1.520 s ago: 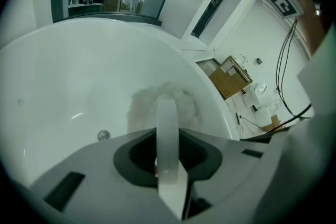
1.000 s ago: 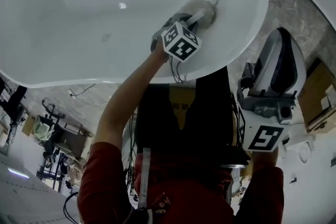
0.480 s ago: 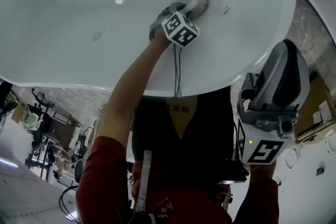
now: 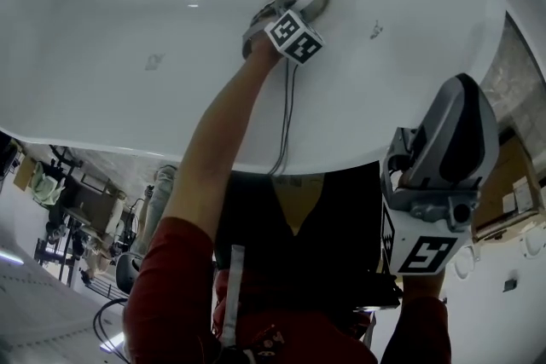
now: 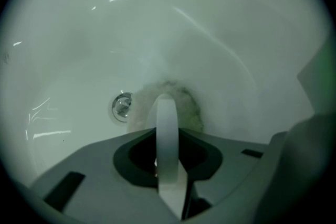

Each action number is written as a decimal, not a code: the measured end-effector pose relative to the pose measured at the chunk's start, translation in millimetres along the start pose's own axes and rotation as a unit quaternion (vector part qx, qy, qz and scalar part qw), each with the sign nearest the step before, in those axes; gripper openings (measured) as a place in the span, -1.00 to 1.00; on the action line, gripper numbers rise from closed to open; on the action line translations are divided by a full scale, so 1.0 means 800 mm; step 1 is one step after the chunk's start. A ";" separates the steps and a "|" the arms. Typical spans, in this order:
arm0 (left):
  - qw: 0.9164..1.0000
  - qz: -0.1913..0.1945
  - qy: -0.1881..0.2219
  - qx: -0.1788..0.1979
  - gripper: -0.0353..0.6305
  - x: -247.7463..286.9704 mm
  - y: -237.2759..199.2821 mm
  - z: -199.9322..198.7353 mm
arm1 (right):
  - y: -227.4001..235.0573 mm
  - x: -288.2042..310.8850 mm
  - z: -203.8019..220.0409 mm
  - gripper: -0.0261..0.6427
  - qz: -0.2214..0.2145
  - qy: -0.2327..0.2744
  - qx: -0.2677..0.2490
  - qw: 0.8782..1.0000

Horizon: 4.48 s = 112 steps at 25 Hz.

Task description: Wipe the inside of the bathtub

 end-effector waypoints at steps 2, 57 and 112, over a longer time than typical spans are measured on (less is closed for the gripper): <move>1.000 -0.003 -0.005 0.001 -0.61 0.002 -0.004 -0.001 | 0.000 0.002 0.001 -0.89 -0.003 -0.002 0.005 1.000; 0.776 -0.172 0.589 -0.145 -0.61 -0.948 -0.186 0.097 | -0.267 -0.170 -0.477 -0.89 0.112 0.129 -0.141 0.975; 0.672 -0.211 0.692 -0.156 -0.61 -1.136 -0.014 0.240 | -0.418 -0.350 -0.522 -0.89 0.113 0.225 -0.112 0.961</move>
Point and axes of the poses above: the fingertips, and each gripper's own axes: x forward along the fingers, y to its right, z out of its underside, the point moved 5 cm from there along -x, backward along the fingers, and after that the axes turned 6 degrees about -z, right-handed, at the moved point
